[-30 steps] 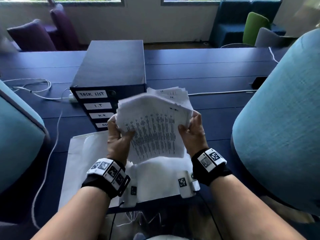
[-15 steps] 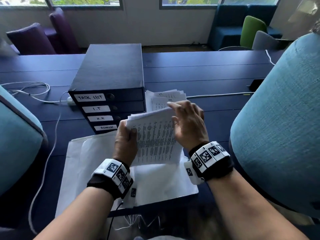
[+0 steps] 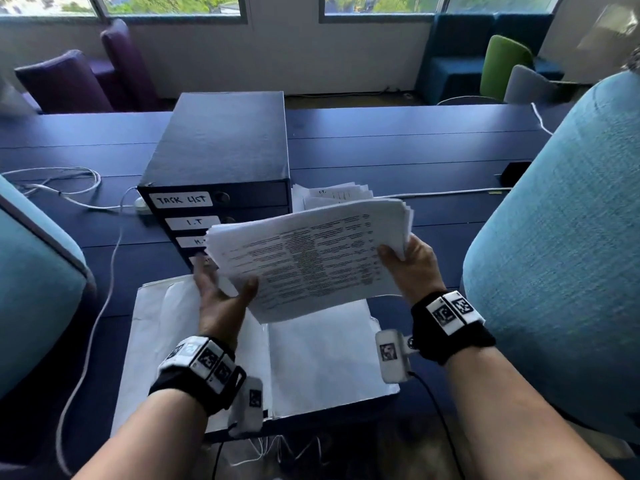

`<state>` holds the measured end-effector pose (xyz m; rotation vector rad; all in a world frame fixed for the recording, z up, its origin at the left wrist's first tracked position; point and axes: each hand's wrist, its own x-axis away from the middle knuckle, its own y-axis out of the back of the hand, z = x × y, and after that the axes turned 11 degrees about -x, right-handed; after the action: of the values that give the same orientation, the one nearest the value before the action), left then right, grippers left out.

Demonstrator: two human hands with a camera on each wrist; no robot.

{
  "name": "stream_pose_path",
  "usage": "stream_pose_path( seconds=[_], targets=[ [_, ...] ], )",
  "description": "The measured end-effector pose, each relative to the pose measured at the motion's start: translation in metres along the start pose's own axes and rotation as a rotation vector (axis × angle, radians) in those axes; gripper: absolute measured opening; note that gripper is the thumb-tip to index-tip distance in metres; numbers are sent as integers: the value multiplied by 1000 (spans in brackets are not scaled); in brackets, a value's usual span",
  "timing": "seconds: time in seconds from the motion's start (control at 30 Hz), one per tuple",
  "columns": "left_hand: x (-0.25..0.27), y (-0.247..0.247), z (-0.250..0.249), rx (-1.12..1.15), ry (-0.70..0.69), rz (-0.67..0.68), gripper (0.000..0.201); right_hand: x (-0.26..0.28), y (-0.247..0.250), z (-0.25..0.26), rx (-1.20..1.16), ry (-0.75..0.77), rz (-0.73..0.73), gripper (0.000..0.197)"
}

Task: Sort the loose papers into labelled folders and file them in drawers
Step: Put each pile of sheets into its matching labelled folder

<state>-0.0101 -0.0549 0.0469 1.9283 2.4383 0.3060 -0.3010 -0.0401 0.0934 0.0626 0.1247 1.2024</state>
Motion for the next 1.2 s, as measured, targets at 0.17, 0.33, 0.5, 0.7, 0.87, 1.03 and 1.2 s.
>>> stream_pose_path(
  seconds=[0.17, 0.33, 0.5, 0.7, 0.87, 1.03, 1.2],
  targets=[
    [2, -17, -25, 130, -57, 37, 32, 7, -1, -11, -289, -36, -34, 15],
    [4, -16, -20, 151, -47, 43, 38, 15, -1, -24, -324, -55, 7, 33],
    [14, -23, 0, 26, 13, 53, 41, 27, -7, -47, -188, -89, -69, 28],
    [4, -23, -19, 75, -63, 40, 37, 15, -6, -31, -317, -31, -86, 31],
    [6, -28, -6, -15, -28, 23, 35, 23, -5, -51, -267, -149, -88, 32],
    [0, -29, -6, -217, -63, -34, 46, 25, -11, -49, -228, -142, -122, 34],
    [-11, -27, -26, -763, -623, -143, 65, 0, -4, -23, 279, 183, -107, 5]
  ],
)
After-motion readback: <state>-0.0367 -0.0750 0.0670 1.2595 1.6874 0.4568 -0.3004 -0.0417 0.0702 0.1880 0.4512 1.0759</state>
